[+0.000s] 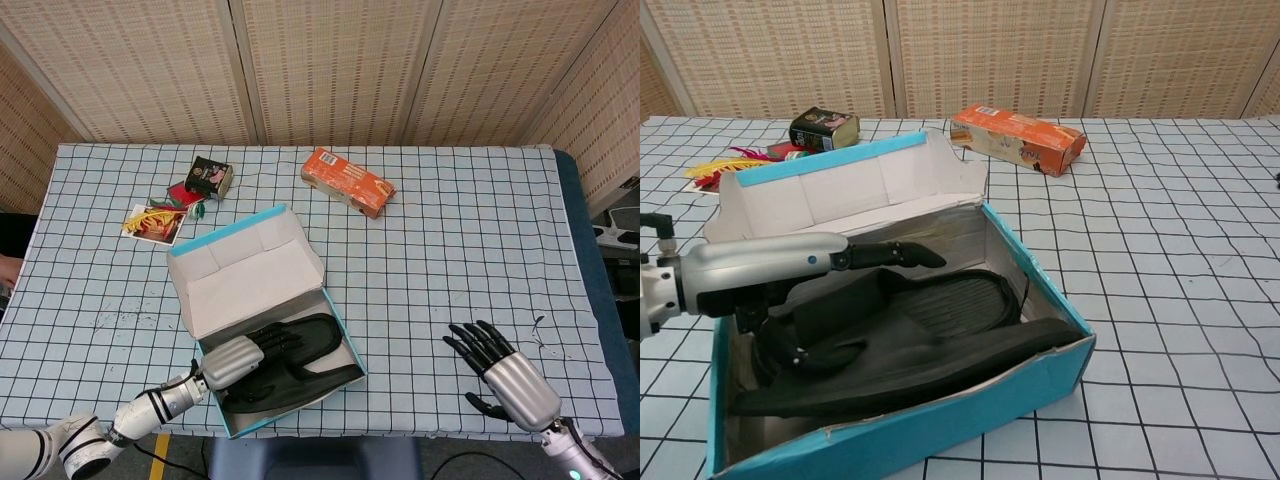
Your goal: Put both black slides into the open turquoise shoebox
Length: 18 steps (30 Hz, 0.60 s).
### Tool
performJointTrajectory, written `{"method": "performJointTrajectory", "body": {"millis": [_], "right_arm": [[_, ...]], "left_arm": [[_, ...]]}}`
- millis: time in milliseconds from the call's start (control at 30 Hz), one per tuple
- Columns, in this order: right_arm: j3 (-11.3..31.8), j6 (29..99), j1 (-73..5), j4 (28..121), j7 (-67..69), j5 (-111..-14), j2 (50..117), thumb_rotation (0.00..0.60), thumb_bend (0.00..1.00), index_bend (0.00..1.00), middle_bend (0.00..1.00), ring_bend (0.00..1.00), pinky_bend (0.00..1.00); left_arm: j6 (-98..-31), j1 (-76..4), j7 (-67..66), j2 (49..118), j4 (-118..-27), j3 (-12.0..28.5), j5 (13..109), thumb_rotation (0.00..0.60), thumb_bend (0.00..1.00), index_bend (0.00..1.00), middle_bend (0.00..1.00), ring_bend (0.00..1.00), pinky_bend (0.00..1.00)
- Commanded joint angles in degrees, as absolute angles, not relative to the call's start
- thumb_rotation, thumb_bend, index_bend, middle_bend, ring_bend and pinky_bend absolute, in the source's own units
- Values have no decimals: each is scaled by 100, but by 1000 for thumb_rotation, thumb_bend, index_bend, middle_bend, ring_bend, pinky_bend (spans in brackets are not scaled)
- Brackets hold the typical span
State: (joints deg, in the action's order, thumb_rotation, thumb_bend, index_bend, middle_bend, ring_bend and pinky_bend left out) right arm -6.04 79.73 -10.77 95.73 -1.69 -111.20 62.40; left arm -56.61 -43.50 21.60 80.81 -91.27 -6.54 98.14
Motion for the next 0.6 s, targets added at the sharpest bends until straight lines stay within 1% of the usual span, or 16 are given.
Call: {"method": "performJointTrajectory", "body": {"millis": [33, 133, 267, 600], "right_arm": [[-532, 7315, -1518, 9892, -754, -11458, 6541, 600, 172, 0, 0, 0, 0], [-452, 6687, -1823, 10045, -1054, -11347, 6746, 600, 173, 0, 0, 0, 0], [-371, 6116, -2078, 10126, -1390, -11113, 7069, 600, 173, 0, 0, 0, 0], [-260, 5558, -2318, 10093, -1909, -10534, 7632, 600, 173, 0, 0, 0, 0]], "left_arm": [[-5643, -4355, 2111, 8101, -9161, -633, 9783, 600, 453, 0, 0, 0, 43], [-5615, -4352, 2036, 8111, -9174, -626, 9741, 600, 455, 0, 0, 0, 43], [-5652, -4324, 1960, 8111, -9165, -591, 9688, 600, 454, 0, 0, 0, 43], [-5669, -4297, 1911, 8096, -9138, -541, 9605, 600, 453, 0, 0, 0, 43]]}}
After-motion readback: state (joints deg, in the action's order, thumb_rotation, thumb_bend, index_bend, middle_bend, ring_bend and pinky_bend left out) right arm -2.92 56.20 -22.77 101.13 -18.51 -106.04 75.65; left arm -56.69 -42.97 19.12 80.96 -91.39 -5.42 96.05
